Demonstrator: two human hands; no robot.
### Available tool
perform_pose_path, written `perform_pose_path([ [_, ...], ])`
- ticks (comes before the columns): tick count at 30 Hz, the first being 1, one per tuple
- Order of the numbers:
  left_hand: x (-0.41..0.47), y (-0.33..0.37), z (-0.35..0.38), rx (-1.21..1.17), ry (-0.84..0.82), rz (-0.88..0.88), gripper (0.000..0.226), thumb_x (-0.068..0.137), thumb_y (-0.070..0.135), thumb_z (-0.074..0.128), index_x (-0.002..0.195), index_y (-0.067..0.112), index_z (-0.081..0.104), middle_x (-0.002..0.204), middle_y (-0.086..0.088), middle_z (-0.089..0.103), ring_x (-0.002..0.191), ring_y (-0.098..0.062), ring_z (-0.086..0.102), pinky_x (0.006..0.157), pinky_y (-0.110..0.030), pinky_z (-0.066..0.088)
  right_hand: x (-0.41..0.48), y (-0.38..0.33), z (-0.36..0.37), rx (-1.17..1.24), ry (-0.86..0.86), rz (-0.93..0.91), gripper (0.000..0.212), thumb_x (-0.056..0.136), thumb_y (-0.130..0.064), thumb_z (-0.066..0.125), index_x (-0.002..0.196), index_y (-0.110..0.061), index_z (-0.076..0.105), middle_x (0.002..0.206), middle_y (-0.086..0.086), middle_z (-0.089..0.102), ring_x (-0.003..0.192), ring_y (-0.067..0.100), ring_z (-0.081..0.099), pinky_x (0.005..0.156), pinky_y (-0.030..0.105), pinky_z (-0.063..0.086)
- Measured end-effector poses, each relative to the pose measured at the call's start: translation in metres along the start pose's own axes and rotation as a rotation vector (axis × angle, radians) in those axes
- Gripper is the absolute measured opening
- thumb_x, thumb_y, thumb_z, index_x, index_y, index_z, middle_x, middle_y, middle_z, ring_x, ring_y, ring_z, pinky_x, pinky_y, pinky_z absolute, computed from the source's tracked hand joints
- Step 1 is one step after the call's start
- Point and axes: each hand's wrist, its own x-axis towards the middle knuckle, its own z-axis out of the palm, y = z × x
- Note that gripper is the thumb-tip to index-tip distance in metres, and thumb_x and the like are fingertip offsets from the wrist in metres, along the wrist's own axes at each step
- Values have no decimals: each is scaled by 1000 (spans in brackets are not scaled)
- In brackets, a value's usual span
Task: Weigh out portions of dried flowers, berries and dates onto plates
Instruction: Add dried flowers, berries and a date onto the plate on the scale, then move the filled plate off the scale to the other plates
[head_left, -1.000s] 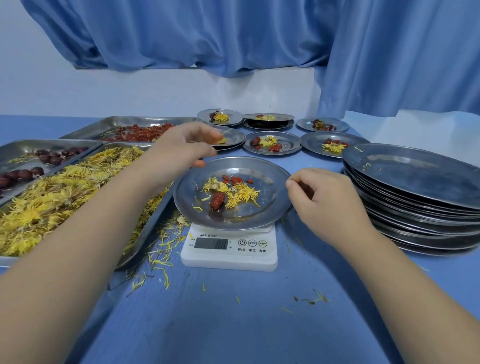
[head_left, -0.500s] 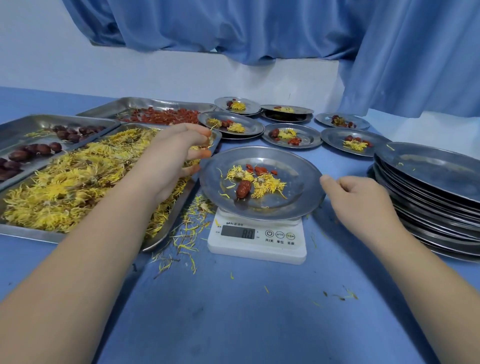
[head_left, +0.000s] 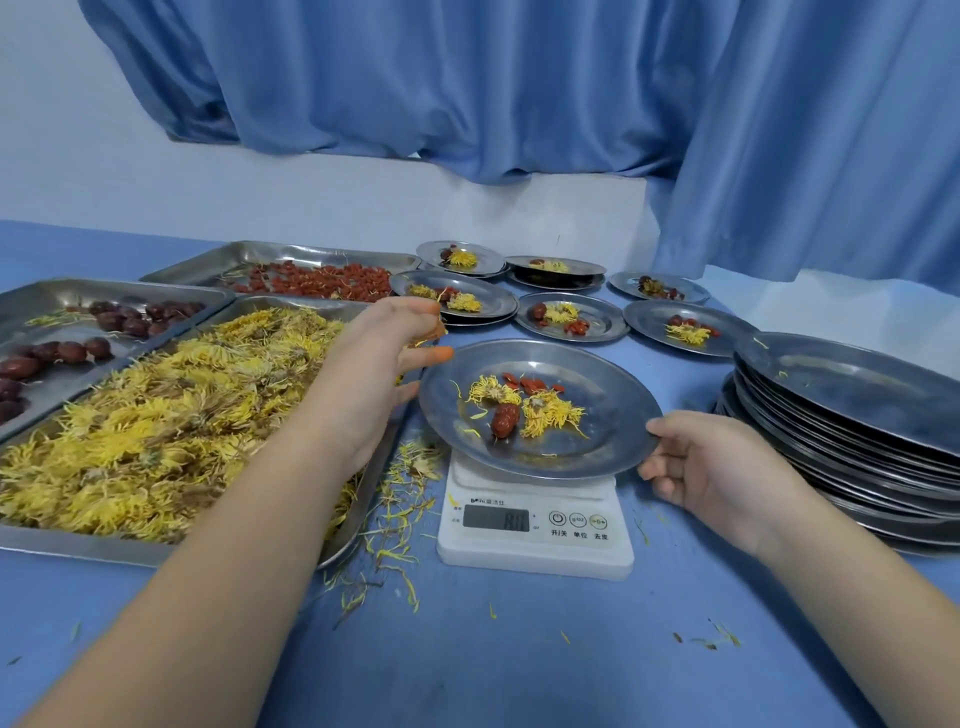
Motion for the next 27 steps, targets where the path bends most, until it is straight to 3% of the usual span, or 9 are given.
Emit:
perform_pose_path([
  [5, 5, -1, -5, -189, -8, 20, 22, 95, 27, 53, 113, 24, 65, 119, 0, 68, 105, -18, 69, 102, -45, 45, 12, -3, -1, 140, 77, 4, 10, 87, -6, 54, 78, -9, 54, 61, 7, 48, 42, 13, 52, 37, 20, 41],
  [9, 9, -1, -11, -439, 6, -26, 26, 96, 31, 49, 113, 20, 66, 120, -4, 69, 110, -24, 67, 92, -41, 49, 32, -16, 8, 166, 141, -52, 13, 90, -4, 52, 77, -5, 55, 48, 3, 53, 40, 12, 53, 37, 19, 43],
  [13, 10, 0, -13, -626, -25, -98, 31, 95, 36, 47, 111, 18, 67, 118, -8, 70, 109, -29, 67, 96, -47, 48, 74, -31, 20, 207, 220, -77, 12, 92, -3, 49, 82, -3, 57, 51, 6, 59, 40, 9, 53, 37, 16, 44],
  [19, 12, -1, -19, -795, -16, -110, 39, 93, 39, 48, 118, 14, 65, 116, -10, 71, 104, -34, 69, 94, -49, 48, 155, -49, 31, 263, 338, -111, 8, 93, 0, 45, 95, -3, 52, 69, 12, 57, 53, 14, 54, 35, 15, 41],
  [24, 15, -3, -27, -900, 10, -119, 42, 94, 43, 46, 119, 14, 65, 113, -12, 72, 103, -35, 69, 90, -49, 49, 201, -51, 28, 268, 454, -85, 30, 93, 3, 41, 123, -1, 48, 72, 13, 58, 56, 15, 56, 34, 15, 43],
  [27, 17, -4, -28, -915, 12, -129, 43, 95, 44, 45, 120, 15, 64, 113, -11, 73, 102, -35, 69, 90, -49, 49, 215, -46, 29, 298, 497, -51, 35, 94, 3, 40, 128, -3, 46, 74, 13, 58, 57, 15, 57, 35, 15, 44],
])
